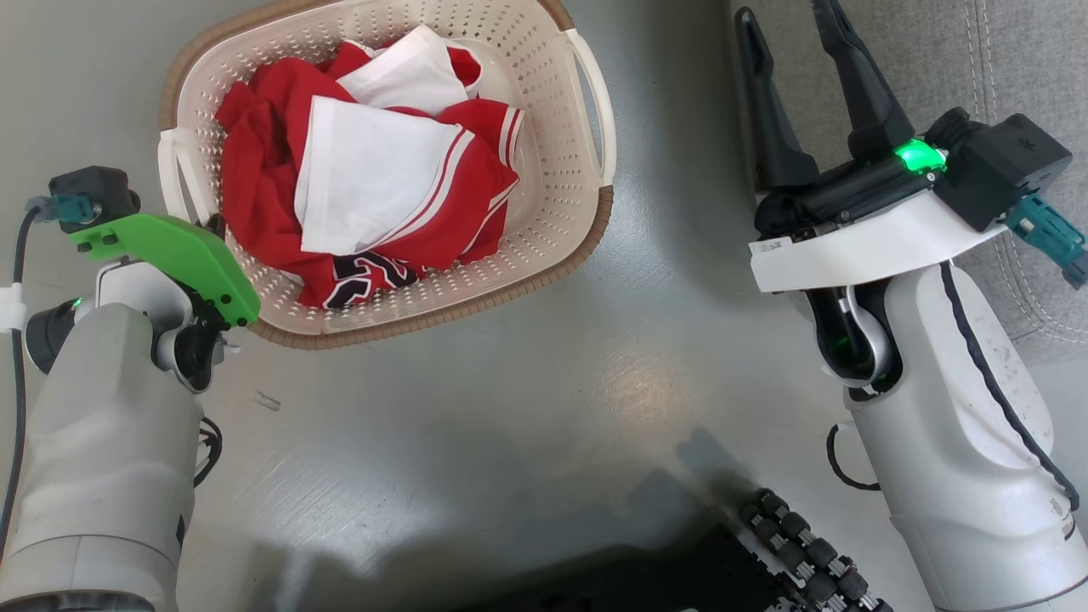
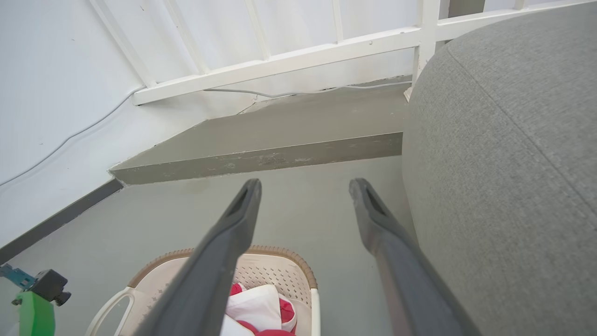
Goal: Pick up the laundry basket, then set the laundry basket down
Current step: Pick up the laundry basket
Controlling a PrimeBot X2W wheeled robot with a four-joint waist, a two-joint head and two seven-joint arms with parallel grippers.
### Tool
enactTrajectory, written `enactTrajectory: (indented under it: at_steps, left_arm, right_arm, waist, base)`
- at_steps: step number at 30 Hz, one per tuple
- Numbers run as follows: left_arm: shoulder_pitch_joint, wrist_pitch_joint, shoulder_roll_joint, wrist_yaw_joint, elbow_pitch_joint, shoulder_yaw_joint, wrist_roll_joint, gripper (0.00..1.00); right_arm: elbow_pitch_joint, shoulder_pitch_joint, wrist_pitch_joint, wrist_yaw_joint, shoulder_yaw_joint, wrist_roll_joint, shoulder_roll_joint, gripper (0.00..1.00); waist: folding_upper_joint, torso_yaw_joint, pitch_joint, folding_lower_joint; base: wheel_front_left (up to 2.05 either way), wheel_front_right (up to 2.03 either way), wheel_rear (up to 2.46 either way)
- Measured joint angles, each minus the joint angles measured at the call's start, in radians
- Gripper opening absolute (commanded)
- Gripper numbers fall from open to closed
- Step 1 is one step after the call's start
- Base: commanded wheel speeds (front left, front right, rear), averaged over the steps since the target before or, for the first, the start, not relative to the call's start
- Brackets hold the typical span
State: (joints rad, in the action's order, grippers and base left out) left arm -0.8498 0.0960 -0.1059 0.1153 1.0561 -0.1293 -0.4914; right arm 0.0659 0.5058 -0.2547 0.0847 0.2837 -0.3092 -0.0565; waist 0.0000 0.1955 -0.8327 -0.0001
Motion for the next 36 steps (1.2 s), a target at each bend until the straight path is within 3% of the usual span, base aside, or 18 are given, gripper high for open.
enactTrajectory:
  at_steps: [3,4,5,6,22,36]
  left_arm:
    - [0.0,-0.007,0.0,0.0,0.005,-0.001,-0.007,0.0]
    - [0.0,-0.009,0.0,0.0,0.006,-0.002,-0.007,0.39]
    - [-0.001,-0.01,0.0,0.001,0.006,-0.002,-0.007,0.95]
    - [-0.001,-0.018,0.0,0.005,0.006,-0.002,-0.007,1.0]
    - [-0.01,-0.072,-0.001,0.009,0.031,-0.041,-0.001,1.0]
    - [-0.001,-0.181,0.0,0.009,0.009,-0.099,0.005,1.0]
  right_arm:
    - [0.001,0.0,0.0,0.0,0.002,0.0,0.0,1.0]
    - [0.001,0.0,0.0,0.0,0.002,0.0,0.0,1.0]
    - [0.001,0.0,0.0,0.0,0.002,0.0,0.0,1.0]
    - [0.0,0.0,0.0,0.0,0.002,0.0,0.0,1.0]
    - [0.012,0.0,0.0,0.0,-0.002,0.0,0.0,1.0]
    - [0.056,-0.002,0.0,0.0,-0.024,-0.002,0.0,1.0]
  waist:
    - [0.0,-0.001,-0.001,0.0001]
    - [0.0,-0.001,-0.001,0.0]
    - [0.0,-0.001,-0.001,0.0]
    - [0.0,-0.001,-0.001,0.0]
    - [0.0,-0.007,0.011,0.0]
    - [0.0,-0.023,0.1,0.0]
  base:
    - [0.0,0.0,0.0]
    - [0.0,0.0,0.0]
    - [0.0,0.0,0.0]
    - [0.0,0.0,0.0]
    - [0.0,0.0,0.0]
    - [0.0,0.0,0.0]
